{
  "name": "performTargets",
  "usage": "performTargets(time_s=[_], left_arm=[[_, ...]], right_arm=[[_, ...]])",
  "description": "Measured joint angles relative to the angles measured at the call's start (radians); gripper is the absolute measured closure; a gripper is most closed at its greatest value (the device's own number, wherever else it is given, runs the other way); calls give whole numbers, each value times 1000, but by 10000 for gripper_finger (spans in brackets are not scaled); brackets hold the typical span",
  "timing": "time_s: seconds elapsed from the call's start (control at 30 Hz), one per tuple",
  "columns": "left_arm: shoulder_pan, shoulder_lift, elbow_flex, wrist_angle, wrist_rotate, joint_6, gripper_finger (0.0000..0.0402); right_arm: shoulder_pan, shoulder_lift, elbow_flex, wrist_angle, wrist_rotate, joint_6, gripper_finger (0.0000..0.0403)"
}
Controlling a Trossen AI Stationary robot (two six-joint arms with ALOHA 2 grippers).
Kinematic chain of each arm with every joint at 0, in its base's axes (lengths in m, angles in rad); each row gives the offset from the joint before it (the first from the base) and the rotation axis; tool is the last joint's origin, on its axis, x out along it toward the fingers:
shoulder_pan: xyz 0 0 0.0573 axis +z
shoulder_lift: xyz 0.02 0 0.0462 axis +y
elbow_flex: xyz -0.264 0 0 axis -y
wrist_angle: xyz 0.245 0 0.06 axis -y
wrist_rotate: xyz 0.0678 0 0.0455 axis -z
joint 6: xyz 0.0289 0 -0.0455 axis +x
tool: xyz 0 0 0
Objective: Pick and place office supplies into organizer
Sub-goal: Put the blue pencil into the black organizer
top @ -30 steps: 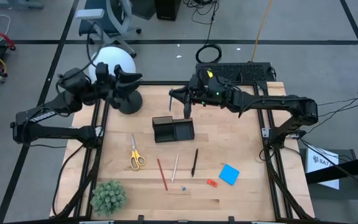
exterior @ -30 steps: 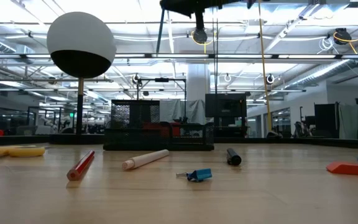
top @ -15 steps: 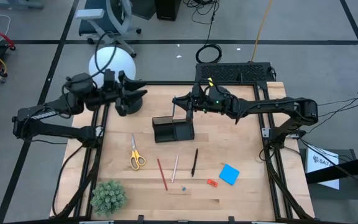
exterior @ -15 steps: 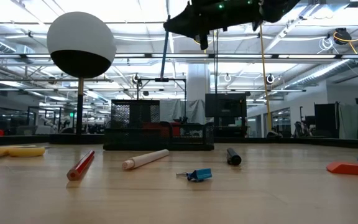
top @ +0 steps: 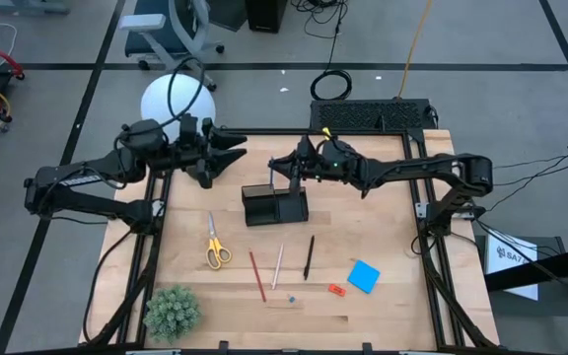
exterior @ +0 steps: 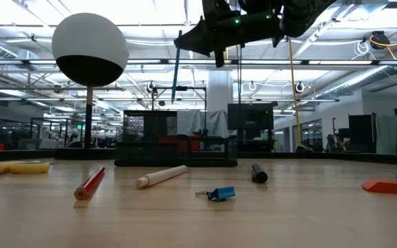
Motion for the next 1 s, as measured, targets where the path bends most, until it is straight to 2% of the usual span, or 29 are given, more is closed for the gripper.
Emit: performTargets(time_s=[0.6, 1.0], left_arm=[[0, 1, 0, 11, 1, -22, 206], [1, 1, 0, 12, 2, -33, 206]], right_arm=[[-27, 140, 0, 88, 0, 27, 390], [-26, 188, 0, 68, -2, 61, 383]])
